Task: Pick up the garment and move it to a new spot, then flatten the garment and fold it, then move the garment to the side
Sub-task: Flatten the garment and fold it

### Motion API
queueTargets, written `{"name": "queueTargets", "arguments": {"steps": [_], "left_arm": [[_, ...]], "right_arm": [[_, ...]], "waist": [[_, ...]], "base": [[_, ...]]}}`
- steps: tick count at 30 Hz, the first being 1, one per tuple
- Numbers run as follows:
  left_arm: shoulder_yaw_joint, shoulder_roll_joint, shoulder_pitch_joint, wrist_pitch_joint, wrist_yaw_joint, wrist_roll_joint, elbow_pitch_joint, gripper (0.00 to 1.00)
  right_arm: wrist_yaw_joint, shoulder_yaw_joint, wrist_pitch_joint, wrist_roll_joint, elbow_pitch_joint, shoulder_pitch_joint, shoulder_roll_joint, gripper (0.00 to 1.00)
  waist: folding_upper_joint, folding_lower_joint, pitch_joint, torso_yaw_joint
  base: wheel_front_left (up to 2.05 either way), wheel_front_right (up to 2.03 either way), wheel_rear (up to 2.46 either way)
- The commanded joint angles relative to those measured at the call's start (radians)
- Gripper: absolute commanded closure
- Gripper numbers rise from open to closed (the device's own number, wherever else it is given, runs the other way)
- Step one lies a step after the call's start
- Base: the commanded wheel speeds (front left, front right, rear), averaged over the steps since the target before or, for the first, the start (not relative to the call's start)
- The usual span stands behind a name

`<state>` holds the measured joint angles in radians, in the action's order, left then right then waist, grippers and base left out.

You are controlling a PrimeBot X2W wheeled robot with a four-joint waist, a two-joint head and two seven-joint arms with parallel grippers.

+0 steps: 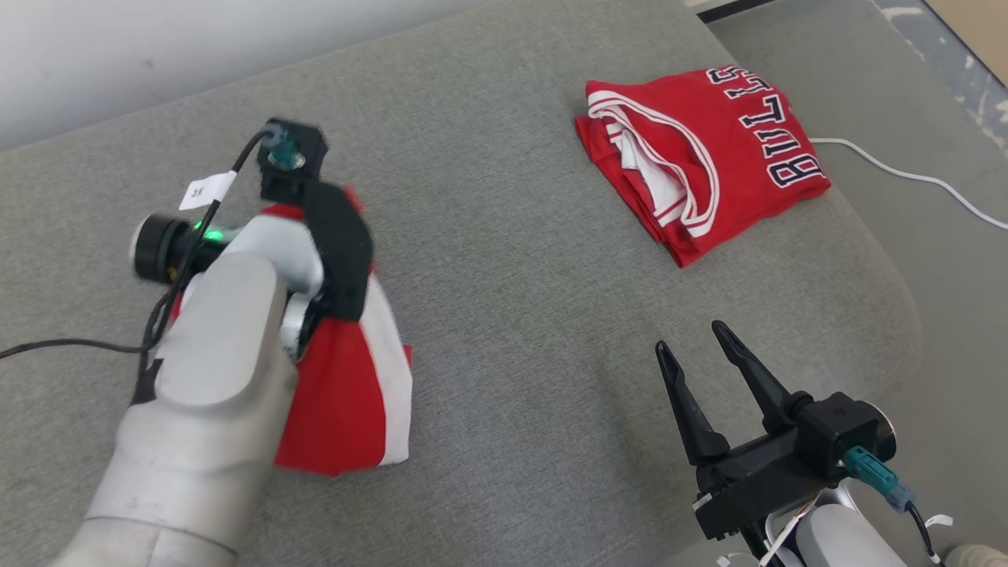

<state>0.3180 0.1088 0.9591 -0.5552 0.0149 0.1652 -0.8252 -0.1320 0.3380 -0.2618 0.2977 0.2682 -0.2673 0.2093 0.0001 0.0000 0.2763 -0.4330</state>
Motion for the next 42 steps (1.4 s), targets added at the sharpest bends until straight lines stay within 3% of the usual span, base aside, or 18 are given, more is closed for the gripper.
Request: {"name": "queueTargets", "arguments": {"steps": [1,6,10,18,23,27,33,37,39,40,41,42], "left_arm": [[-0.005,-0.013,0.017,0.038,0.0,0.012,0.018,1.0],[-0.038,-0.053,0.053,0.254,0.021,0.131,0.116,1.0],[0.017,-0.059,0.069,0.415,0.025,0.348,0.222,1.0],[0.234,-0.057,0.088,0.713,-0.071,0.698,0.369,1.0],[0.361,-0.056,0.0,0.8,-0.152,0.829,0.317,1.0],[0.309,-0.056,-0.119,0.82,-0.182,0.823,0.261,1.0],[0.044,-0.055,-0.374,0.819,-0.155,0.654,0.348,1.0],[-0.053,-0.057,-0.484,0.819,-0.13,0.603,0.384,1.0],[-0.098,-0.058,-0.548,0.819,-0.114,0.588,0.39,0.82],[-0.113,-0.058,-0.576,0.819,-0.108,0.587,0.392,0.55],[-0.125,-0.058,-0.6,0.819,-0.102,0.581,0.392,0.04],[-0.135,-0.058,-0.622,0.819,-0.101,0.579,0.392,0.0]], "right_arm": [[0.003,-0.003,-0.004,-0.007,-0.002,-0.003,0.0,0.0],[0.003,-0.005,-0.002,-0.008,0.002,-0.004,0.004,0.0],[0.003,0.0,-0.002,-0.007,0.008,-0.009,0.008,0.0],[0.003,0.002,-0.002,-0.003,0.019,-0.001,0.011,0.0],[0.003,-0.007,-0.002,0.0,0.018,-0.001,0.007,0.0],[0.003,-0.011,-0.002,-0.006,0.017,0.007,0.008,0.0],[0.003,-0.027,-0.001,-0.014,0.011,0.02,0.014,0.0],[0.003,-0.021,0.003,-0.013,0.01,0.023,0.012,0.0],[0.003,-0.019,0.004,-0.014,0.009,0.027,0.012,0.0],[0.003,-0.019,0.006,-0.013,0.009,0.028,0.014,0.0],[0.003,-0.02,0.007,-0.011,0.009,0.03,0.016,0.0],[0.003,-0.019,0.009,-0.011,0.008,0.033,0.018,0.0]], "waist": [[-0.0001,0.0,-0.006,0.015],[-0.0001,0.0,-0.021,0.056],[-0.0001,0.0,-0.041,0.088],[-0.0001,0.0,-0.082,0.167],[-0.0001,0.0,-0.094,0.232],[-0.0001,0.0,-0.093,0.279],[-0.0001,0.0,-0.102,0.348],[-0.0001,0.0,-0.114,0.361],[-0.0001,0.0,-0.123,0.367],[-0.0001,0.0,-0.128,0.371],[-0.0001,0.0,-0.132,0.374],[-0.0001,0.0,-0.135,0.377]], "base": [[0.0,0.0,0.0],[0.0,0.0,0.0],[0.0,0.0,0.0],[0.0,0.0,0.0],[0.0,0.0,0.0],[0.0,0.0,0.0],[0.0,0.0,0.0],[0.0,0.0,0.0],[0.0,0.0,0.0],[0.0,0.0,0.0],[0.0,0.0,0.0],[0.0,0.0,0.0]]}}
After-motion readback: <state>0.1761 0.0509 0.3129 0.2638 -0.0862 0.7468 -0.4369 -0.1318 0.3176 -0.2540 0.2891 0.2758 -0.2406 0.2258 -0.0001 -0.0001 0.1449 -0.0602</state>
